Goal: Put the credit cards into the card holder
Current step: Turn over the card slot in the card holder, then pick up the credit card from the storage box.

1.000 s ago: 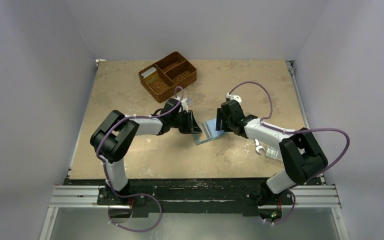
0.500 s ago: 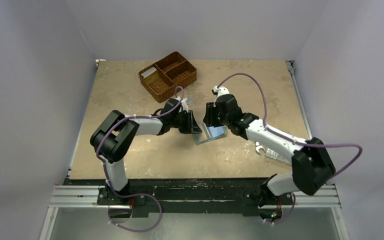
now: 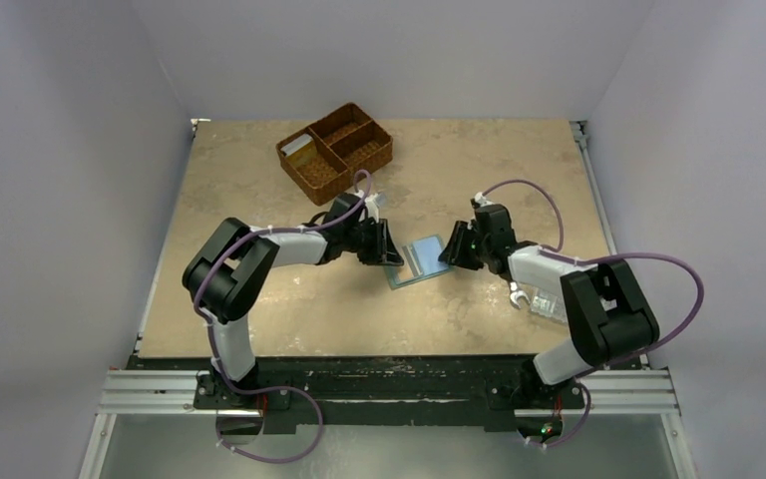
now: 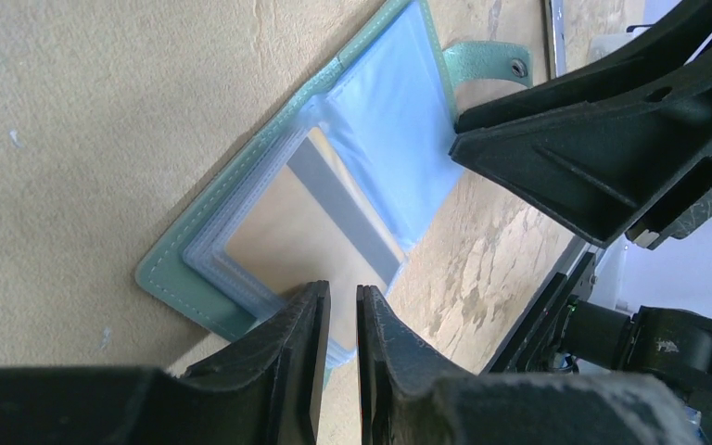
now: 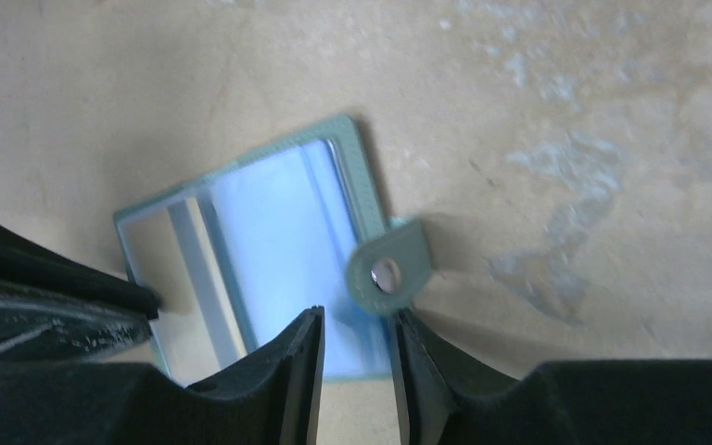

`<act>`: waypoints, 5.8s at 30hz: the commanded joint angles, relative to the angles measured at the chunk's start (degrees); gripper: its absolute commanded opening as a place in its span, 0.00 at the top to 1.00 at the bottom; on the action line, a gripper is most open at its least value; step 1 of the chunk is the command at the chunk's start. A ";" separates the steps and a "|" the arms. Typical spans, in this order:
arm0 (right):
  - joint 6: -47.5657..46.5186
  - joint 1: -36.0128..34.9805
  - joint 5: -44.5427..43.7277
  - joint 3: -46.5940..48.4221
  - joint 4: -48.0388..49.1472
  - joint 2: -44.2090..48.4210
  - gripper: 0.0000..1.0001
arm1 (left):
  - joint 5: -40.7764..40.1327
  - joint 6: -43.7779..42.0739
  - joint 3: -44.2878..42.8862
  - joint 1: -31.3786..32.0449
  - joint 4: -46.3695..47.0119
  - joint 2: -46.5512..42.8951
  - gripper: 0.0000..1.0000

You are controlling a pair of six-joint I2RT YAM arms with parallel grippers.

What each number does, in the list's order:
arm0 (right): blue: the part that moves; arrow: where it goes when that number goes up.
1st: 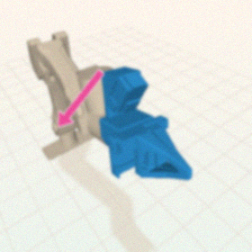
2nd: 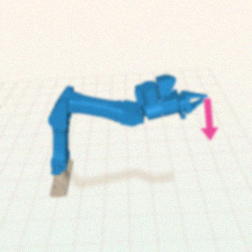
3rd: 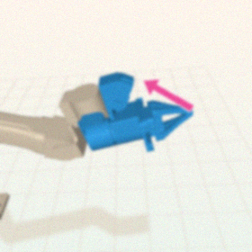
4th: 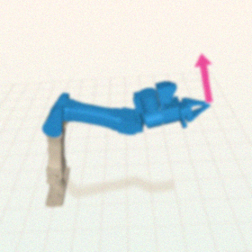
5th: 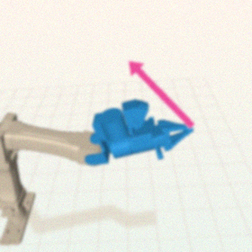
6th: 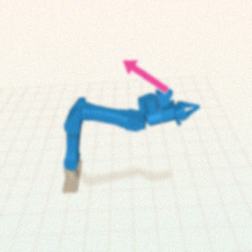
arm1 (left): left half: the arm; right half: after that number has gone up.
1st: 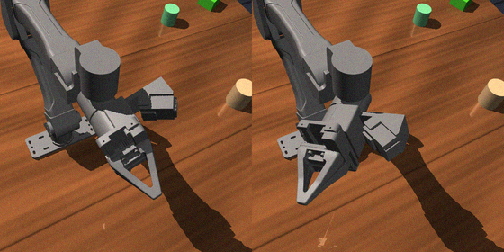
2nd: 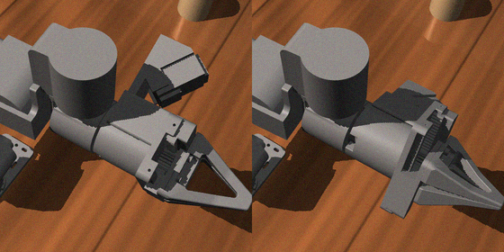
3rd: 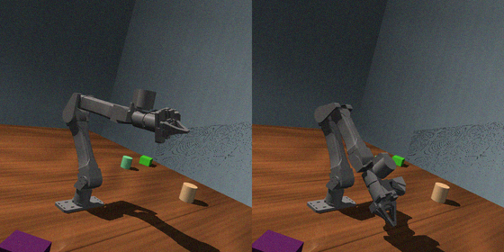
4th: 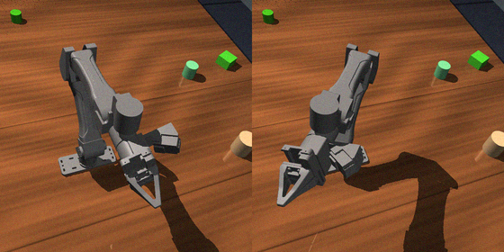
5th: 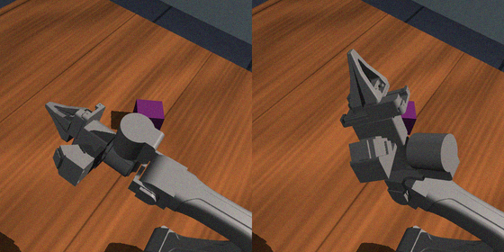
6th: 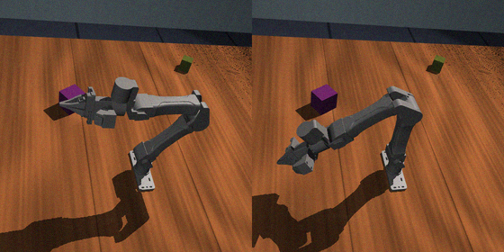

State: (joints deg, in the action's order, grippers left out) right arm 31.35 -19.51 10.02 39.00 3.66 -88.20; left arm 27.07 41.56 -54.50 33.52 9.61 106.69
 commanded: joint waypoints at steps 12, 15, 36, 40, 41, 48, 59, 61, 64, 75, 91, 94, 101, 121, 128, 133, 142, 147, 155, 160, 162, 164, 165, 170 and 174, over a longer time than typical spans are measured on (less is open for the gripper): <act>-7.96 -7.18 5.64 8.61 -4.40 6.54 0.52 | 3.83 -6.15 -9.29 -0.25 -14.56 -2.54 0.73; -5.43 -5.76 7.92 5.26 0.72 4.14 0.54 | 3.87 -7.80 -11.68 -1.36 -18.45 -7.54 0.66; -2.13 -5.32 20.87 -5.73 17.25 7.76 0.53 | -47.89 -56.60 -46.73 -16.91 -39.52 6.27 0.18; -1.14 -5.34 22.80 -7.23 20.21 7.57 0.53 | -51.18 -58.93 -59.16 -16.91 -47.14 15.57 0.24; -0.74 -5.32 23.47 -7.61 21.23 7.53 0.53 | -52.72 -59.18 -61.30 -16.91 -48.13 17.41 0.24; 0.78 -5.36 26.09 -8.70 24.05 6.65 0.53 | -55.99 -60.90 -68.17 -16.82 -49.80 24.54 0.24; 0.32 -5.43 26.21 -7.90 23.97 4.99 0.54 | -56.89 -62.94 -70.82 -16.65 -48.16 29.35 0.31; 0.20 -5.39 25.94 -7.77 23.72 4.72 0.54 | -57.41 -63.50 -70.61 -16.48 -47.35 29.84 0.31; 0.11 -5.41 25.67 -7.70 23.61 4.46 0.54 | -59.83 -64.82 -69.69 -16.37 -44.98 30.87 0.31; -0.33 -5.40 25.13 -7.38 23.48 3.57 0.54 | -61.93 -66.50 -70.08 -16.38 -41.17 33.30 0.37; -0.41 -5.45 25.27 -7.27 23.43 2.95 0.54 | -66.13 -67.74 -70.74 -16.38 -37.34 35.77 0.39; -0.42 -5.45 25.31 -7.23 23.41 2.86 0.54 | -67.36 -67.97 -70.74 -16.38 -36.71 36.07 0.40; -0.42 -5.41 25.49 -7.18 23.41 2.69 0.54 | -69.57 -69.30 -69.79 -16.38 -34.03 35.63 0.46; -0.16 -5.45 26.10 -7.15 23.67 2.77 0.54 | -67.35 -69.28 -69.50 -16.38 -33.70 35.44 0.49; -0.32 -5.45 26.10 -7.20 23.54 2.83 0.54 | -66.83 -68.61 -69.18 -16.38 -32.64 36.19 0.40; -0.42 -5.40 26.02 -7.19 23.50 2.86 0.54 | -66.14 -68.54 -69.03 -16.46 -31.85 36.69 0.44; -0.50 -5.40 26.10 -7.15 23.15 2.77 0.54 | -65.19 -68.04 -68.66 -16.47 -30.26 37.96 0.45; -0.50 -5.45 26.10 -7.09 23.21 2.43 0.54 | -65.18 -68.41 -67.68 -16.47 -29.82 37.76 0.54; -0.50 -5.43 26.02 -6.93 23.23 1.99 0.53 | -66.11 -68.74 -64.14 -16.47 -26.01 36.41 0.58; -0.50 -5.42 26.01 -6.72 23.15 1.89 0.53 | -67.47 -69.31 -64.45 -16.47 -24.64 35.63 0.66; -0.50 -5.39 26.04 -6.74 23.15 1.81 0.53 | -68.02 -69.73 -64.69 -16.42 -24.15 35.32 0.67; -0.50 -5.44 26.10 -6.60 23.14 1.71 0.53 | -68.23 -70.02 -64.76 -16.47 -23.67 34.91 0.68; -0.50 -5.40 26.10 -6.64 23.15 1.64 0.53 | -68.39 -70.16 -64.81 -16.47 -23.55 34.71 0.68; -0.50 -5.45 26.10 -6.61 23.15 1.63 0.53 | -68.39 -70.10 -65.09 -16.47 -23.73 34.22 0.71; -0.50 -5.41 26.25 -6.65 23.15 1.49 0.53 | -68.75 -69.86 -65.20 -16.47 -23.78 33.90 0.71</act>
State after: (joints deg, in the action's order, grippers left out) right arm 31.88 -24.73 35.53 30.72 25.30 -86.28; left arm -41.01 -28.32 -119.66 17.32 -15.79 143.57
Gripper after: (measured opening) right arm 0.467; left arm 0.299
